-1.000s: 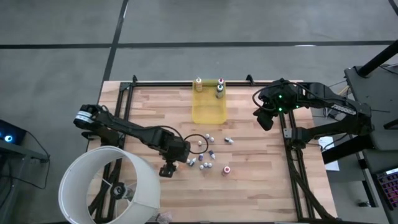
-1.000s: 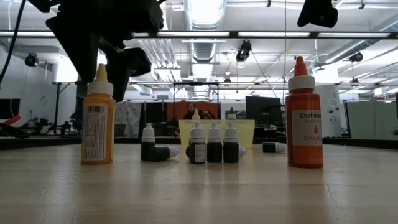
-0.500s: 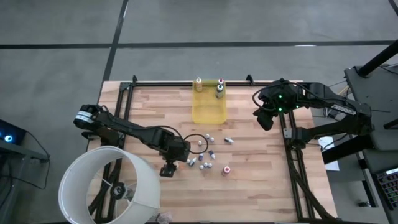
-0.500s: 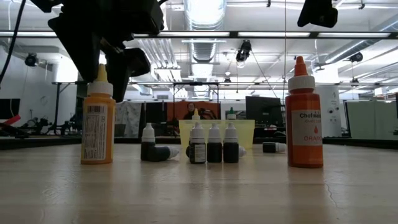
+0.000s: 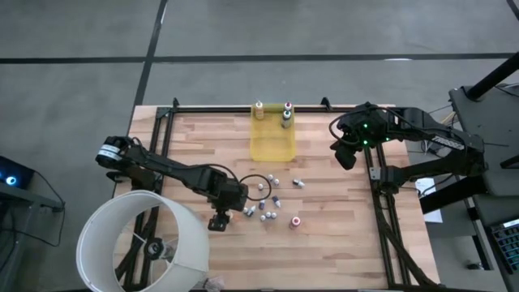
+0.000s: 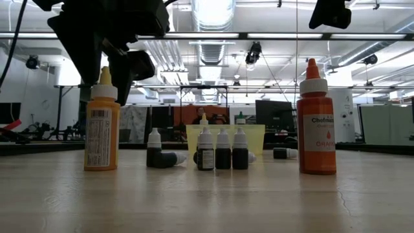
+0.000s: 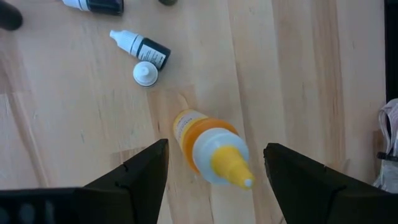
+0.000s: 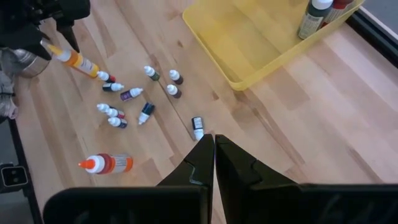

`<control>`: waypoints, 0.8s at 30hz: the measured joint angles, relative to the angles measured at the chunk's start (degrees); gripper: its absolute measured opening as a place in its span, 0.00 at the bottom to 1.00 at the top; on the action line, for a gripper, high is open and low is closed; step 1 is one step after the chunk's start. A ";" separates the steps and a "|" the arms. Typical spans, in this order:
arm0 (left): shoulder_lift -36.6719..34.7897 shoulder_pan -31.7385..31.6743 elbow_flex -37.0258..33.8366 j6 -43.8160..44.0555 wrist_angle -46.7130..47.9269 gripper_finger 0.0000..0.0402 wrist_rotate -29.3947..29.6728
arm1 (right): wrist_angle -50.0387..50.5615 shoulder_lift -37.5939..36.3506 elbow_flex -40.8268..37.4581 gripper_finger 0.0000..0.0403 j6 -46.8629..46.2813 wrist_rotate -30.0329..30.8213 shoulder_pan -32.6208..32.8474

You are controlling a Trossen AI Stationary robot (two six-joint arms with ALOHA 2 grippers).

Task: Pick & Place food coloring
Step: Put the large yellow food coloring bottle into the yellow container

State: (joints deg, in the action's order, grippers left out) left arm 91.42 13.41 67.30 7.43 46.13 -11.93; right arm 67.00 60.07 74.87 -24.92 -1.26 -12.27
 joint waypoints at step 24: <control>0.00 -0.02 -0.10 0.58 -0.02 0.46 -0.47 | -0.03 0.00 0.00 0.02 -0.18 -0.04 0.00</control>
State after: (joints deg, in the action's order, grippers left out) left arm 91.42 13.39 67.20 8.01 46.11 -12.40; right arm 66.96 60.07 74.87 -25.10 -1.30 -12.27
